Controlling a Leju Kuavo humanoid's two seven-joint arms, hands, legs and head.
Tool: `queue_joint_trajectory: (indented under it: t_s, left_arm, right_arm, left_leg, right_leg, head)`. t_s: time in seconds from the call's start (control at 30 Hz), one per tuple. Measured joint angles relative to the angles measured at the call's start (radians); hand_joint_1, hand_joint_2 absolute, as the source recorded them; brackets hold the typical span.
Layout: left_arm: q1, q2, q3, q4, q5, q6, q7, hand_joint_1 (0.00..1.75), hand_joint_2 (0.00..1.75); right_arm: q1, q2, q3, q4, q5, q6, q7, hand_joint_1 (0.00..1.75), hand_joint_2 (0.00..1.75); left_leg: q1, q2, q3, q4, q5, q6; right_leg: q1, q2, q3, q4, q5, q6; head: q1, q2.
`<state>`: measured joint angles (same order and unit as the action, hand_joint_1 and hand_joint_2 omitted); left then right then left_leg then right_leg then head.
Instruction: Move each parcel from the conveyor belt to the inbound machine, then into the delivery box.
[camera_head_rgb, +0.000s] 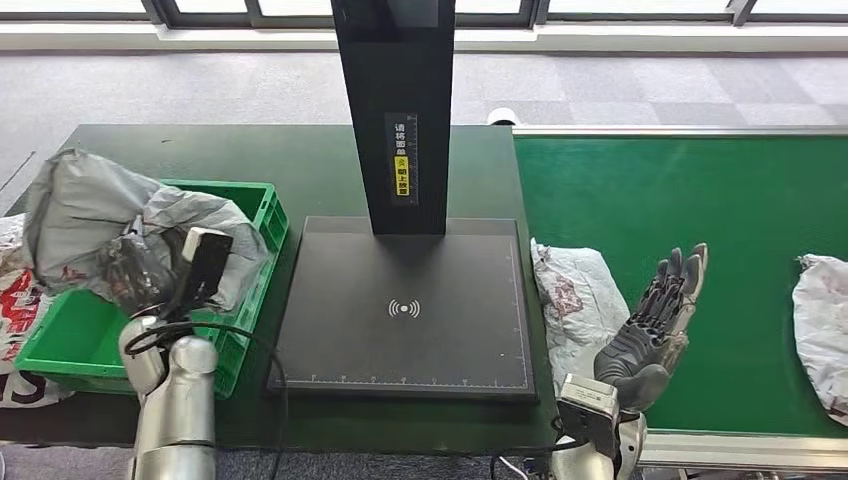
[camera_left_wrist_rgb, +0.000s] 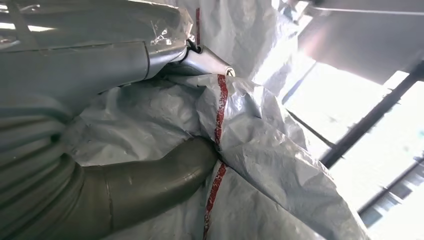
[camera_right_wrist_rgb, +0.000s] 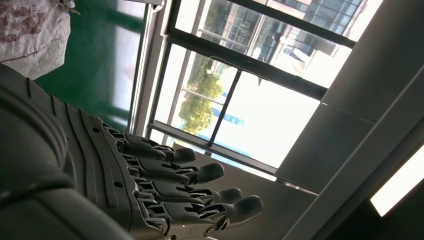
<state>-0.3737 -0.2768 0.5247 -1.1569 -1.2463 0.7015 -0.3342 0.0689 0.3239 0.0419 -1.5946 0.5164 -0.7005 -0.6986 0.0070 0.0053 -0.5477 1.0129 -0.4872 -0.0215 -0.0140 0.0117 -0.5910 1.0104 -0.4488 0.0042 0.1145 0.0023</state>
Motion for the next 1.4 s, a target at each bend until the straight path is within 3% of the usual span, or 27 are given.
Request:
queue_joint_trajectory:
  t_s: [0.13, 0.47, 0.5, 0.6, 0.63, 0.77, 1.0, 1.1, 1.27, 1.4]
  left_arm:
    - [-0.010, 0.032, 0.123, 0.048, 0.019, 0.000, -0.035, 1.75, 1.75]
    - [-0.026, 0.051, 0.219, 0.096, -0.005, 0.000, -0.072, 1.75, 1.75]
    - [-0.034, 0.049, 0.236, 0.100, -0.021, 0.000, -0.090, 1.67, 1.75]
    - [-0.059, 0.041, 0.284, 0.114, -0.073, 0.000, -0.125, 0.36, 1.75]
    - [-0.066, 0.037, 0.295, 0.118, -0.085, 0.000, -0.128, 0.00, 1.75]
    - [-0.092, 0.019, 0.325, 0.125, -0.083, 0.000, -0.145, 0.00, 0.00]
    - [-0.123, -0.024, 0.405, 0.089, 0.008, 0.000, -0.323, 0.00, 0.00]
    - [-0.121, -0.043, 0.421, 0.050, 0.085, 0.000, -0.359, 0.00, 0.00]
    - [-0.103, -0.061, 0.420, -0.012, 0.156, 0.000, -0.366, 0.00, 0.00]
    - [-0.085, -0.069, 0.412, -0.052, 0.186, 0.000, -0.367, 0.00, 0.00]
  right_arm:
    - [0.008, 0.000, 0.000, 0.000, -0.003, 0.000, 0.000, 0.00, 0.00]
    - [0.008, 0.000, 0.000, 0.001, -0.006, 0.000, 0.000, 0.00, 0.00]
    - [0.007, 0.000, 0.000, 0.001, -0.008, 0.000, 0.000, 0.00, 0.00]
    - [0.007, 0.000, 0.000, 0.005, -0.021, 0.000, 0.000, 0.00, 0.00]
    - [0.006, 0.000, 0.000, 0.007, -0.024, 0.000, 0.000, 0.00, 0.00]
    - [0.006, 0.000, 0.000, 0.013, -0.023, 0.000, 0.000, 0.00, 0.00]
    - [0.005, 0.000, -0.006, 0.020, 0.004, 0.000, 0.000, 0.00, 0.00]
    - [-0.005, 0.000, -0.042, 0.050, 0.045, 0.000, 0.000, 0.00, 0.00]
    - [-0.071, 0.003, -0.183, 0.176, 0.104, 0.000, 0.001, 0.00, 0.00]
    - [-0.173, 0.002, -0.392, 0.333, 0.357, 0.000, 0.040, 0.00, 0.00]
  left_leg:
    - [0.000, -0.005, -0.001, 0.000, 0.001, -0.001]
    - [0.000, -0.006, -0.002, 0.001, 0.001, 0.000]
    - [0.000, -0.006, -0.002, 0.001, 0.001, -0.001]
    - [0.000, -0.006, -0.002, 0.001, 0.001, -0.001]
    - [0.000, -0.006, -0.002, 0.001, 0.001, -0.001]
    - [0.000, -0.006, -0.002, 0.001, 0.001, -0.001]
    - [0.000, -0.006, -0.002, 0.001, 0.001, -0.001]
    - [0.000, -0.006, -0.002, 0.001, 0.001, -0.001]
    - [0.000, -0.006, -0.002, 0.001, 0.002, 0.000]
    - [0.000, -0.006, -0.002, 0.002, 0.002, 0.000]
  right_leg:
    - [0.003, -0.004, -0.001, 0.000, 0.000, -0.001]
    - [0.002, -0.006, -0.001, 0.000, 0.000, -0.001]
    - [0.002, -0.006, -0.001, 0.000, 0.000, -0.001]
    - [0.002, -0.006, 0.000, 0.000, 0.000, -0.001]
    - [0.002, -0.006, 0.000, 0.000, 0.000, -0.001]
    - [0.002, -0.006, 0.000, 0.000, 0.000, -0.001]
    - [0.002, -0.006, 0.000, 0.000, 0.000, -0.001]
    - [0.002, -0.006, 0.000, 0.000, 0.000, -0.001]
    - [0.002, -0.006, 0.000, 0.000, 0.001, -0.001]
    - [0.002, -0.006, 0.000, 0.000, 0.001, 0.000]
  head:
    - [-0.001, 0.000]
    - [-0.001, 0.000]
    - [-0.001, 0.000]
    - [-0.001, 0.000]
    - [-0.001, 0.000]
    - [-0.001, 0.000]
    - [-0.001, 0.000]
    - [-0.001, 0.000]
    - [-0.001, 0.000]
    - [-0.001, 0.000]
